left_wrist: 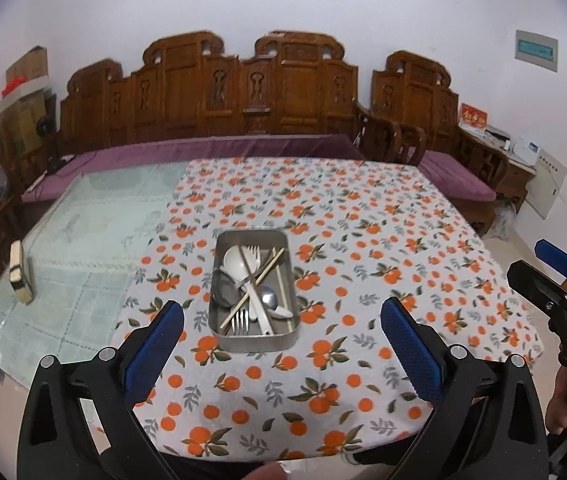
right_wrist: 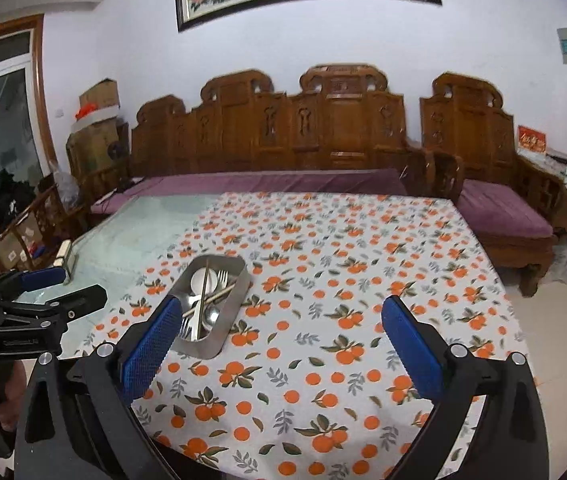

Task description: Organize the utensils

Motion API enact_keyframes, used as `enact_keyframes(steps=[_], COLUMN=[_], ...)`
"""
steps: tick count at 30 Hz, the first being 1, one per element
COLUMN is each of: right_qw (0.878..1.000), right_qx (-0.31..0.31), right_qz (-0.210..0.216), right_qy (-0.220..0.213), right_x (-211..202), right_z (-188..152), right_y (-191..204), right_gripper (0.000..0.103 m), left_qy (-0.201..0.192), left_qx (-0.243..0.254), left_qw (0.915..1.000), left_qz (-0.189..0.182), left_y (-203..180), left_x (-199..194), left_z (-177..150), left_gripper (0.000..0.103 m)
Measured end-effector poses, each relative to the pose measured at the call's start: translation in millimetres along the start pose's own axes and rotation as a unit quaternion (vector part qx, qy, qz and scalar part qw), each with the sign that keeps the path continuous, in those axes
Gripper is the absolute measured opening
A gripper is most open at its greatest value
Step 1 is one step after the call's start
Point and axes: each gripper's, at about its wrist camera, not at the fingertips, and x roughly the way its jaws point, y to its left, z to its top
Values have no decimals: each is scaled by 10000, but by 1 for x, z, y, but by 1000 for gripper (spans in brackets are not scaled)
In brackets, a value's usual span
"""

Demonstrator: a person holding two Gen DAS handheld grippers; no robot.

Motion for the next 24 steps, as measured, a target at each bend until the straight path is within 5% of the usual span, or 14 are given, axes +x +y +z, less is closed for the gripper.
enact_keyframes(steps=[7,24], right_qw=[9992,9948], right_qx=[-47,-109], right_qz=[-86,-274], right_qy=[-396,-972], right_x=[-43,-101], right_z=[19,48], right_y=[3,14], right_gripper=[100,100], left_qy=[-490,-936], left_qx=[86,92], left_qw=[9987,9955], left_qz=[-98,149], left_y=[-15,-17], left_x=[-46,-94], left_z=[14,38], left_gripper=[95,95])
